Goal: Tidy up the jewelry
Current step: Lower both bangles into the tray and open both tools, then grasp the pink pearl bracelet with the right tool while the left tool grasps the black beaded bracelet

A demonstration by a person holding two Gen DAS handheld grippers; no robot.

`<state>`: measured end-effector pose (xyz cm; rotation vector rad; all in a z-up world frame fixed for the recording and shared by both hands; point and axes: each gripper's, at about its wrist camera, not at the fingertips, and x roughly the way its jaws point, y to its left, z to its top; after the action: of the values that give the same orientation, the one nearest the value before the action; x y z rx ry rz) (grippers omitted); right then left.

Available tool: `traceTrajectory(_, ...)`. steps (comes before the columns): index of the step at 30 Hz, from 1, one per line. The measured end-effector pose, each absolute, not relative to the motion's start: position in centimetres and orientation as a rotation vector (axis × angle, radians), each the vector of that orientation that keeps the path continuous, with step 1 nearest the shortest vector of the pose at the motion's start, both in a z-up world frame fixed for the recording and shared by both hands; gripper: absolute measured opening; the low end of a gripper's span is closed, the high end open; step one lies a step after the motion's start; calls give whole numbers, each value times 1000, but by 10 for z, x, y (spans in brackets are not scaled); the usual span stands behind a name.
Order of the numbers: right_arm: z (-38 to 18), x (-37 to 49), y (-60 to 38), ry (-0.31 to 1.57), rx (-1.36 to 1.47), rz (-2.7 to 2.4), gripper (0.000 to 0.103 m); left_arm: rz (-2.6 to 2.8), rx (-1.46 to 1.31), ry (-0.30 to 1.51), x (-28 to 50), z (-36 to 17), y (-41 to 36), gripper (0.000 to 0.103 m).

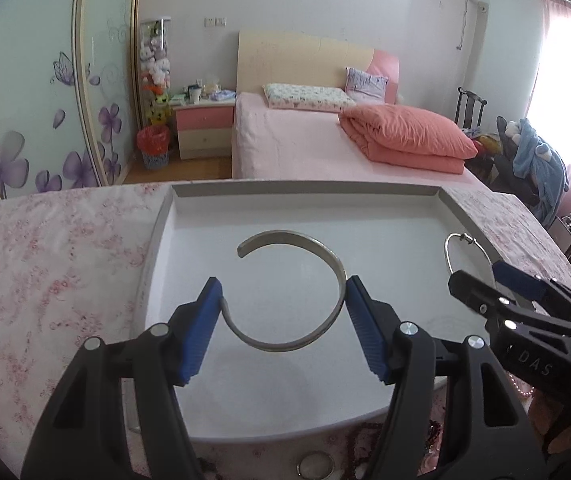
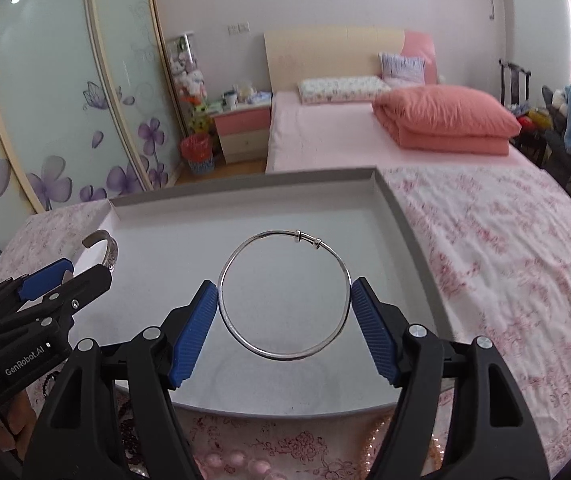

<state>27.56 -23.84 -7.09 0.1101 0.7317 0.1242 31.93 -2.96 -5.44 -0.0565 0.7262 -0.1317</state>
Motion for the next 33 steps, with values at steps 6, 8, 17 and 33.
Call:
traceTrajectory(6, -64, 267, -247, 715, 156, 117, 76, -120, -74, 720, 323, -55, -26, 64)
traceTrajectory(8, -62, 266, -249, 710, 156, 114, 76, -109, -77, 709, 319, -50, -24, 64)
traceTrajectory(17, -44, 257, -252, 680, 151, 112, 76, -74, -79, 666, 297, -27, -12, 64)
traceTrajectory(33, -61, 188, -314, 768, 100, 14, 75, -37, -21, 727, 198, -39, 35, 69)
